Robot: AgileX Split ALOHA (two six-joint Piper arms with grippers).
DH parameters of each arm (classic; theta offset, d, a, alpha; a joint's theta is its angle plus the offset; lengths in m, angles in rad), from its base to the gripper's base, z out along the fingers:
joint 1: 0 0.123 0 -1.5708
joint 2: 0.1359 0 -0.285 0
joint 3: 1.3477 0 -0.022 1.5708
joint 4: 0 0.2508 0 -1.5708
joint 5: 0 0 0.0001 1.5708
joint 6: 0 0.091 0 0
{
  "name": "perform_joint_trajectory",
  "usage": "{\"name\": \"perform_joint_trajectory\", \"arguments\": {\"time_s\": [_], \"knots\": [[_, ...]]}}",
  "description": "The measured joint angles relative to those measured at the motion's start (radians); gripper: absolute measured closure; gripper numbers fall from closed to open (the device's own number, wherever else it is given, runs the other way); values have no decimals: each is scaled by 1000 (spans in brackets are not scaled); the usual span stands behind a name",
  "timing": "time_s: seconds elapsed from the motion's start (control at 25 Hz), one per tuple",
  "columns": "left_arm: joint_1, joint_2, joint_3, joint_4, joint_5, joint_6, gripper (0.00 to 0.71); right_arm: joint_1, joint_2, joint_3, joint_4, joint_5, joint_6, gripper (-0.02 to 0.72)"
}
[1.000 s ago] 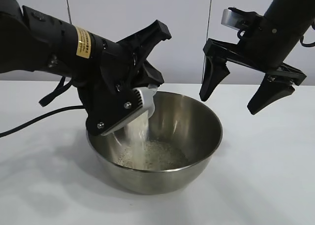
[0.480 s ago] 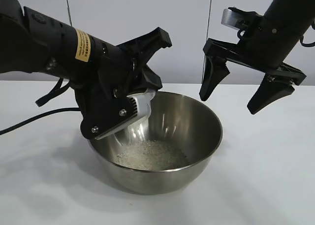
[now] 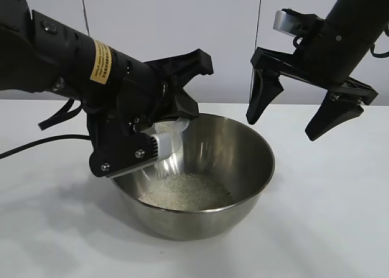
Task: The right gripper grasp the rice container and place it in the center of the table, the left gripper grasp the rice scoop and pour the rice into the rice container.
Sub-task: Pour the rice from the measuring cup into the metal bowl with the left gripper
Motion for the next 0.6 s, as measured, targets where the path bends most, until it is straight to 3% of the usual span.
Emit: {"name": "perform_joint_trajectory", "arguments": {"time_s": [0.6], "knots": [[0,0,0,86,0,1,702,0,0,0,-26,0,0,51]]}}
